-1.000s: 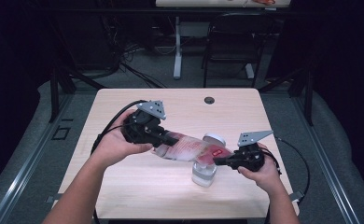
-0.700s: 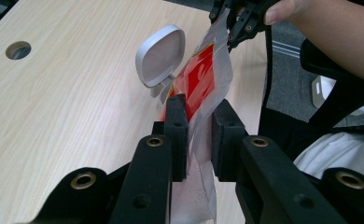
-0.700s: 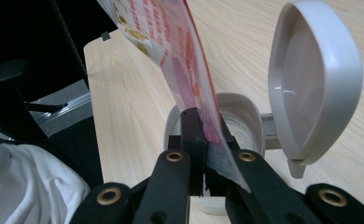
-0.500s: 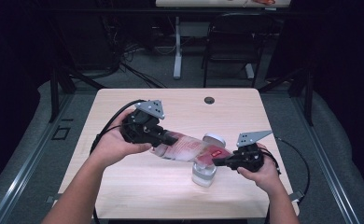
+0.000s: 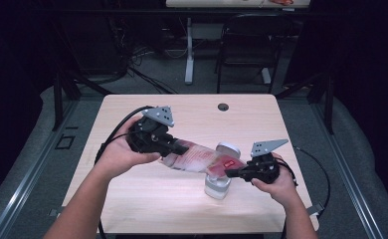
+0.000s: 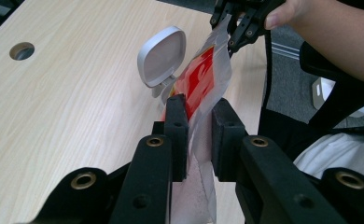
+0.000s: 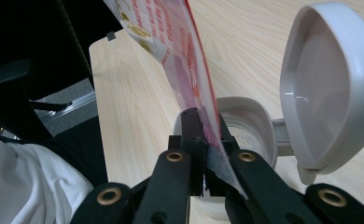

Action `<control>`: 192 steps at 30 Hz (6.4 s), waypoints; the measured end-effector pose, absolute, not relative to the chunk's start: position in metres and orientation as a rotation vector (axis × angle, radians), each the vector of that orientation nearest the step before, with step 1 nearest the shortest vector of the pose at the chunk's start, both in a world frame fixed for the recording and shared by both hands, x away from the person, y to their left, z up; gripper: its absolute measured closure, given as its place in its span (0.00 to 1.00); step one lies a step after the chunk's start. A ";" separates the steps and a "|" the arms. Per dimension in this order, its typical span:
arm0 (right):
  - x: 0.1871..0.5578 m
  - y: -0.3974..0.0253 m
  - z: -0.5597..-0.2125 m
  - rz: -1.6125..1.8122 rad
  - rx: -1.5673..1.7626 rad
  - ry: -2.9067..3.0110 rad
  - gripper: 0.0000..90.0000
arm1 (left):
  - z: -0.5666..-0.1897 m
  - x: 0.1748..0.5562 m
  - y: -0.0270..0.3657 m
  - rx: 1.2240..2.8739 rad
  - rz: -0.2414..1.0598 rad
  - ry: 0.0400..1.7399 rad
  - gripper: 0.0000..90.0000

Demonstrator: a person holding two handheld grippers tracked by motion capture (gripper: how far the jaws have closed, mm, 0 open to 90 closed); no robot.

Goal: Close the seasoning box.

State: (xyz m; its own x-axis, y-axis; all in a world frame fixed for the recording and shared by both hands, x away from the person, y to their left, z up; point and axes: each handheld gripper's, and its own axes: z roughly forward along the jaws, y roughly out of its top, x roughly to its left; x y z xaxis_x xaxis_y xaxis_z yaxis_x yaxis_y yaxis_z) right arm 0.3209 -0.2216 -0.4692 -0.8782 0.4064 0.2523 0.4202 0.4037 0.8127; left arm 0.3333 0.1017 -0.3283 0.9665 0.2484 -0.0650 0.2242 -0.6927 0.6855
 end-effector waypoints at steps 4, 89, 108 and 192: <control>0.321 -0.222 -0.468 -1.520 -0.768 -2.623 0.99 | -0.329 0.334 0.102 2.353 0.040 0.334 0.88; 0.323 -0.210 -0.473 -1.667 -0.763 -2.605 0.90 | -0.395 0.338 0.170 2.217 -0.040 0.498 0.84; 0.319 -0.203 -0.463 -1.675 -0.717 -2.629 1.00 | -0.416 0.337 0.184 2.202 -0.038 0.528 0.81; 0.322 -0.133 -0.406 -1.412 -0.614 -2.868 1.00 | -0.472 0.329 0.207 2.213 0.087 0.566 0.73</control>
